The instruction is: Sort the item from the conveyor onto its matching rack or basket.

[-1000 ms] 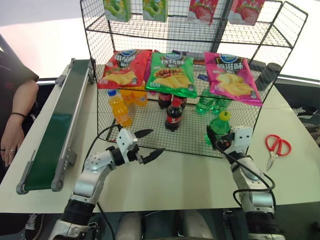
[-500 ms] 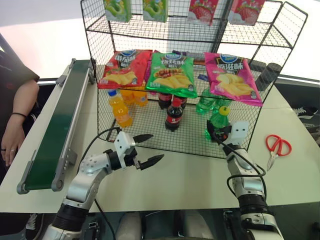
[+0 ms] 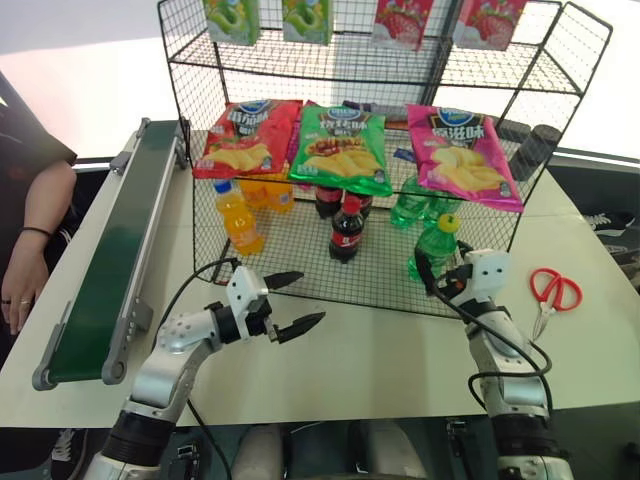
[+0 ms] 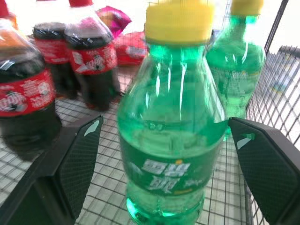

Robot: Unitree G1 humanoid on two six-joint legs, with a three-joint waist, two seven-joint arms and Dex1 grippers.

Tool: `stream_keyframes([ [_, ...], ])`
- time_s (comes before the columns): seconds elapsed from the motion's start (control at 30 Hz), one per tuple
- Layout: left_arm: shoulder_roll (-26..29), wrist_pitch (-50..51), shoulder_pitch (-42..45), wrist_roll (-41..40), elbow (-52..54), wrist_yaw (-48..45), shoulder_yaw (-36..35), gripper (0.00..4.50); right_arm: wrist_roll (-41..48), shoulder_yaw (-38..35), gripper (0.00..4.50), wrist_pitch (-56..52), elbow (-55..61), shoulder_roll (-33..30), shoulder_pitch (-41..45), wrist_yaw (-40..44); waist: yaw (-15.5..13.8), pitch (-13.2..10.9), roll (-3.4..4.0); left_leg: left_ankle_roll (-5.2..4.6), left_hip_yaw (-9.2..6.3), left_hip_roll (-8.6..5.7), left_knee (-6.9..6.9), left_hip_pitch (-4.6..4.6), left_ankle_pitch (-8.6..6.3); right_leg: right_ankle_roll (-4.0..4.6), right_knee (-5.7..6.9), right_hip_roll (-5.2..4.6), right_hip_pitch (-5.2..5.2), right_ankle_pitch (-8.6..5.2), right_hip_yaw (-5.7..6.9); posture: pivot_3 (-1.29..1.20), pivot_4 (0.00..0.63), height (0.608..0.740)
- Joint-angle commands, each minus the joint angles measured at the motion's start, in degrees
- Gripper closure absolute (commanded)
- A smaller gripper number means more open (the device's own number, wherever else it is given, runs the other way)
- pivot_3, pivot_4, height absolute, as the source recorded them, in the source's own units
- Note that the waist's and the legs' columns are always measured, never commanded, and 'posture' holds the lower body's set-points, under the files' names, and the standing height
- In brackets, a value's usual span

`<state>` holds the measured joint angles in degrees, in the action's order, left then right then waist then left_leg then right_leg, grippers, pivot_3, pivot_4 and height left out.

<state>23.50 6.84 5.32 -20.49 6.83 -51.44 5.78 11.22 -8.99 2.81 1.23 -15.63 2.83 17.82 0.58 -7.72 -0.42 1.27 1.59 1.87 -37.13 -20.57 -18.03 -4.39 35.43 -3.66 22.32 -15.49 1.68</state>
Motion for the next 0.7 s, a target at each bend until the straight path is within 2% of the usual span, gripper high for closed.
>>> stream_keyframes([
  [0.03,0.3,-1.2,0.6,0.0,-0.6,1.7,-2.7,0.0,-0.6,0.7,0.05,-1.6,8.0,-2.2,-2.4,1.3,0.0,0.0,-0.01,0.0,0.0,0.0,-0.01,0.02,0.0,0.0,0.0,0.0,-0.02,0.0,0.0,0.0,0.15,0.74],
  [0.27,2.7,-3.2,0.2,1.2,-3.7,1.3,-4.6,0.0,1.2,1.1,0.05,-7.4,19.1,-4.6,-9.1,4.0,0.0,0.0,-0.02,0.0,0.0,0.0,0.0,0.07,0.0,0.01,0.03,0.07,-0.02,-0.01,0.01,0.0,0.15,0.74],
  [0.47,5.5,-3.3,-1.4,1.4,-4.0,1.2,-6.7,0.0,9.5,-3.5,0.05,-10.4,27.9,-8.2,-18.5,10.2,-0.2,0.0,-0.05,-0.01,-0.01,0.0,0.0,0.05,0.0,0.01,0.0,0.02,-0.04,-0.01,0.01,0.0,0.15,0.74],
  [0.7,8.7,-3.2,-4.5,1.8,-3.9,1.5,-9.0,0.0,14.5,-11.3,0.05,-9.3,28.1,-10.7,-27.5,15.5,-0.1,0.0,-0.08,-0.01,0.0,0.02,0.01,0.1,-0.01,0.07,-0.02,-0.02,-0.06,-0.04,0.0,0.0,0.15,0.74],
])
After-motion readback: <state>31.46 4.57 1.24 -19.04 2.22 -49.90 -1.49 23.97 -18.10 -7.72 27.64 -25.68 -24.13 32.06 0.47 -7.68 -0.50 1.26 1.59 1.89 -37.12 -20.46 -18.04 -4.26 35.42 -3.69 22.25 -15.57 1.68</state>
